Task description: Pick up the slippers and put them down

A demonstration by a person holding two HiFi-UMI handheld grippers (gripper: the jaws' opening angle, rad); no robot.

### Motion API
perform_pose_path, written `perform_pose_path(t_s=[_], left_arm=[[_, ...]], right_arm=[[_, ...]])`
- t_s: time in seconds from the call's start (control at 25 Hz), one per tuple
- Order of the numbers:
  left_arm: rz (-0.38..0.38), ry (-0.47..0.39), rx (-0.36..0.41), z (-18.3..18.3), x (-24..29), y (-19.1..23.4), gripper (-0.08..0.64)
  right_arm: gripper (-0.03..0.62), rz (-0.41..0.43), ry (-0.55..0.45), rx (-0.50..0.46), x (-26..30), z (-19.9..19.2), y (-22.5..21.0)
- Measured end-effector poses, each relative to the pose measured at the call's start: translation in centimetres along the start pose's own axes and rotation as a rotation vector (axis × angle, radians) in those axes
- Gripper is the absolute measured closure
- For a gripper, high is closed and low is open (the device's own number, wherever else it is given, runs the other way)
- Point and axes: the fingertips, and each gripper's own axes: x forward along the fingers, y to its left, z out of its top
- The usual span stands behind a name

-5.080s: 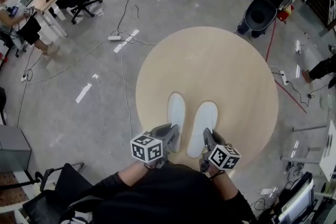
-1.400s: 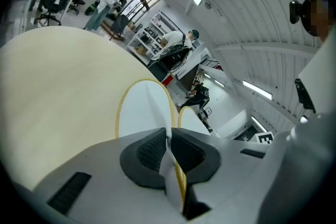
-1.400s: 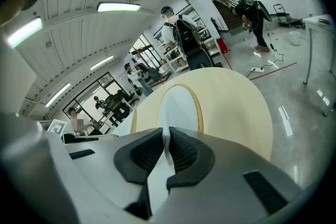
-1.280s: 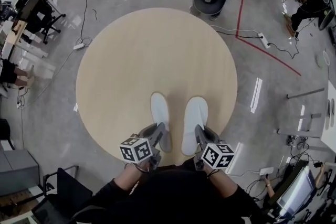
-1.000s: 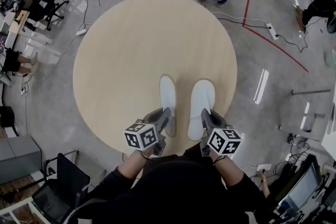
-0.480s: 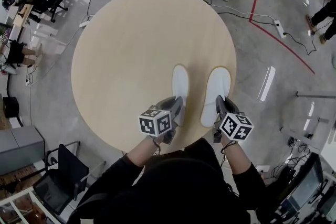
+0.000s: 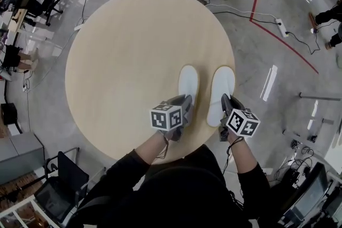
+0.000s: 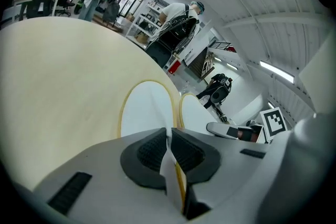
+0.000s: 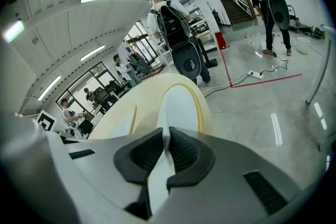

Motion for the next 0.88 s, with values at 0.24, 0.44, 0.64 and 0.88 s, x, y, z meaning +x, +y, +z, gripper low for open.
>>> perform_pose_path(t_s=[0.24,0.44,0.64,0.88], left_arm=[[-0.014,0.041,0.028,0.3,3.4,-0.5,0.526],[-0.005,0.062,0.032,0.4,5.4,-0.1,0.526],[-0.018,0.082,0.067,0.3,6.8,0.0,0.526],[-0.036,0.097,0.089,0.0,7.3,-0.7,0.526]], right_arm=[[0.554,0.022,0.043,0.016,2.1,0.5,-1.1],[0.554,0.001,0.062,0.006,3.4,0.2,-2.0],[0.554,-0.009,0.061,-0.003,4.1,0.2,-2.6],[0.554,0.011,0.079,-0.012,4.3,-0.1,-2.3]])
